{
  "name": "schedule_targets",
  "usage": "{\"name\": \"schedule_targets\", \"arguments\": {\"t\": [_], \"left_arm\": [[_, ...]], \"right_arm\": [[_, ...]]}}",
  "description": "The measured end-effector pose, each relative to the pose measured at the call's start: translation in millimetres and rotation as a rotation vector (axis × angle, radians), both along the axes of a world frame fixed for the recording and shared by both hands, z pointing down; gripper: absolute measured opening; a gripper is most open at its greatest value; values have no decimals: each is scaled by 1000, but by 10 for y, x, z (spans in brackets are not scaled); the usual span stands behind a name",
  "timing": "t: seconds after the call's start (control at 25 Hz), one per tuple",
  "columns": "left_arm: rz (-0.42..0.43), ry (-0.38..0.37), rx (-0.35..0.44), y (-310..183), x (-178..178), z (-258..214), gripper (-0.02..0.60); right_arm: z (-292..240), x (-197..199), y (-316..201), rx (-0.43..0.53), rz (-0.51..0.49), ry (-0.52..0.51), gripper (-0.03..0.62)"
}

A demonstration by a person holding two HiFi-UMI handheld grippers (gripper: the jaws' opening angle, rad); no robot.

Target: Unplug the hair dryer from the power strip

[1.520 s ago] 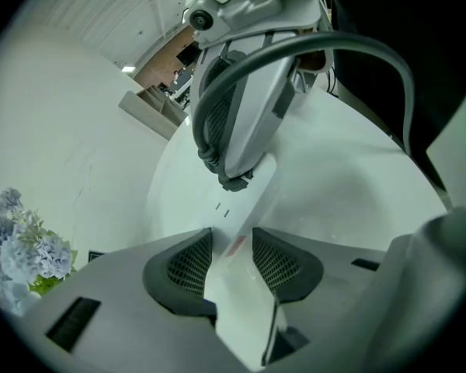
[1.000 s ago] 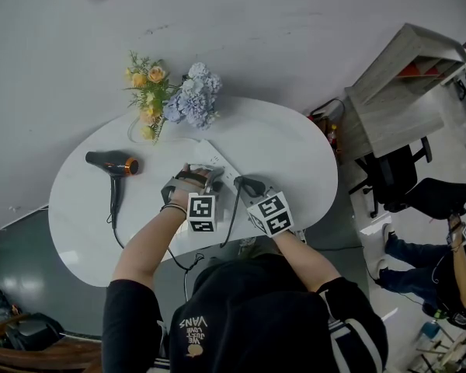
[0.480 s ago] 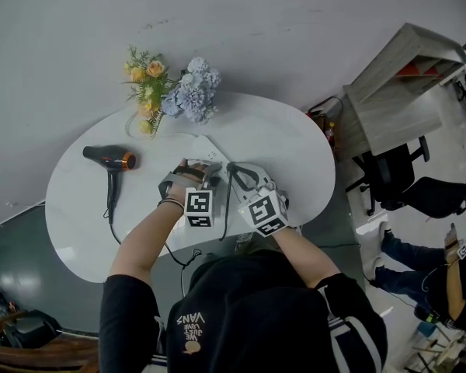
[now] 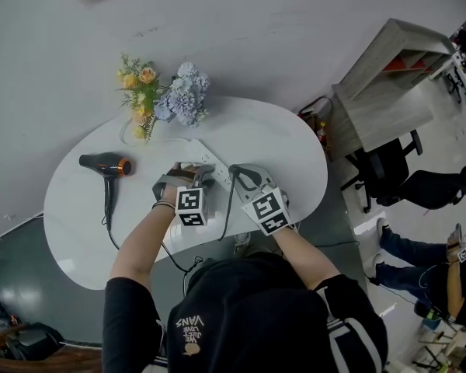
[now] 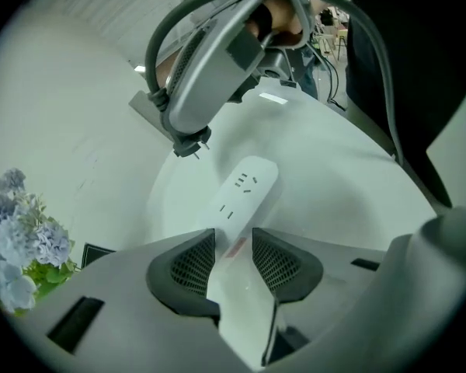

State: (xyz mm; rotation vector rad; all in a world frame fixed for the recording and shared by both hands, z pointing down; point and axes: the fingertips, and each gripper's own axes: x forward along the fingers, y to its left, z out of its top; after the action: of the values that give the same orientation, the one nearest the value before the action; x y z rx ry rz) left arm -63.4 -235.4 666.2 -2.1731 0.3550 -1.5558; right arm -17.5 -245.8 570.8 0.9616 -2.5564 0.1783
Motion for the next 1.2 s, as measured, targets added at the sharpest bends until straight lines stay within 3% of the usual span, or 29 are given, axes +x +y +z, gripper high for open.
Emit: {"name": "schedule_targets", "arguments": {"t": [0.12, 0.56, 0.88, 1.2], "left_arm": [[24, 25, 28, 54, 45, -79, 166], [-87, 283, 153, 267, 4, -687, 156], [-206, 515, 198, 511, -96, -1170, 65], [-309, 715, 226, 788, -296, -1634, 21]], "right_arm": [[-10, 14, 61, -10, 22, -9, 69], [-163, 29, 368, 0, 113, -37, 69], [-340, 15, 627, 19, 176, -31, 69], [-556, -43, 930, 44, 227, -51, 69]]}}
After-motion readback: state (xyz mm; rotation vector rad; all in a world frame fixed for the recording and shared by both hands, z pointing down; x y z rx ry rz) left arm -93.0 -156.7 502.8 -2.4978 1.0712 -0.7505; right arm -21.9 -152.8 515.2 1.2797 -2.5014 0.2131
